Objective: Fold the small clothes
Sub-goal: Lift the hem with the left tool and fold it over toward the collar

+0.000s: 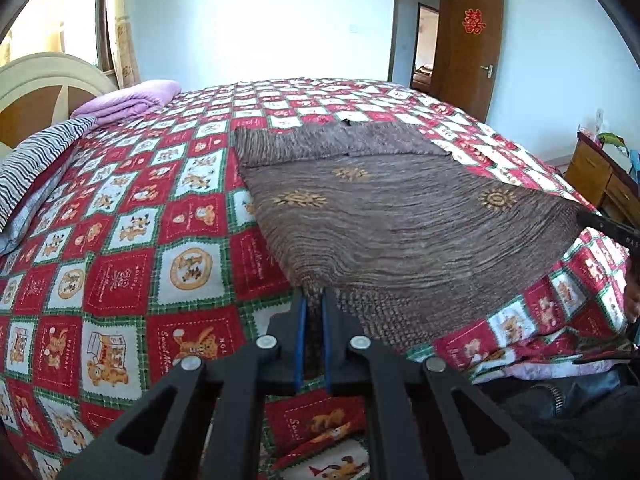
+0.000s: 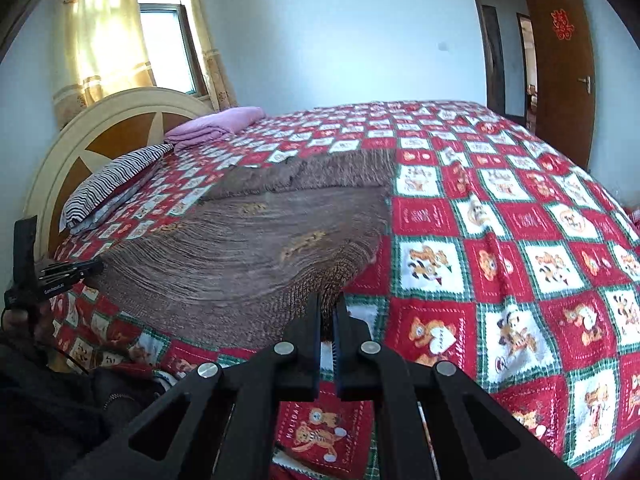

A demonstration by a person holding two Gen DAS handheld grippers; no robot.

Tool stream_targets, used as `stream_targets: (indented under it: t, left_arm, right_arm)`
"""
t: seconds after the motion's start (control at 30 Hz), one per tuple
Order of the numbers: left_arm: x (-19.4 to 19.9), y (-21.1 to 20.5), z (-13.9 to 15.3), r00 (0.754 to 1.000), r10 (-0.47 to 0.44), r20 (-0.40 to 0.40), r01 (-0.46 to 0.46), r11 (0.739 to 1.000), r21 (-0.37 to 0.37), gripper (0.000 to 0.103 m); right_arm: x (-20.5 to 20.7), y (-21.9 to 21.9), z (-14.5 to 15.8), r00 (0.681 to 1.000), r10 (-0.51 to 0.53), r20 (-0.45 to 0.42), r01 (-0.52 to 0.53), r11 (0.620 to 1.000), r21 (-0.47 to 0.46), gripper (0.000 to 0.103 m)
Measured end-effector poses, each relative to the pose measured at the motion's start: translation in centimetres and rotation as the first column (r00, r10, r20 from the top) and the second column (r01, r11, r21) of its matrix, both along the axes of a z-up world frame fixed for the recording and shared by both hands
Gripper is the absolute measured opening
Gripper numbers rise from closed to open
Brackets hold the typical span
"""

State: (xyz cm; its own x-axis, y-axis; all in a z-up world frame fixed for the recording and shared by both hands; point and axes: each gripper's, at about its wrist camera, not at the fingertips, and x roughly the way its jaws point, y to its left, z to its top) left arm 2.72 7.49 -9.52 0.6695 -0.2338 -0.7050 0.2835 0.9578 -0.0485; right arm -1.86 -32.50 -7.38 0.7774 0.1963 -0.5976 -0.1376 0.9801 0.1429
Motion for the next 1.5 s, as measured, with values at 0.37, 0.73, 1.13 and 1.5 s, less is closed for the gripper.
stream_targets:
  t: [0.37, 0.73, 1.13, 1.5]
  left_arm:
    - [3.8, 1.6, 0.3, 0.998, 0.053, -0.033, -0.054, 0.998, -0.043, 0.007]
    - [10.1, 1.1, 4.8, 0.992, 0.077, 0.098, -0.075, 0.997, -0.030, 0.007]
    - [19.5, -0.3, 6.9, 0.987, 0.087, 0.138, -0.093, 0.995, 0.038, 0.007]
    - [28.8, -1.2, 4.7, 0.992, 0.101, 0.072, -0.109, 0.987, 0.118, 0.007]
  right_arm:
    - [3.4, -0.3, 1.9, 0.998, -0.028, 0.049, 0.029, 1.000, -0.007, 0.003]
    - [10.5, -0.6, 6.4, 0.988, -0.051, 0.146, 0.054, 0.998, -0.017, 0.003]
    - [21.1, -1.0, 9.0, 0.984, -0.068, 0.165, 0.078, 0.995, -0.055, 0.003]
    - [31.8, -0.5, 6.3, 0.994, -0.086, 0.069, 0.093, 0.991, -0.098, 0.003]
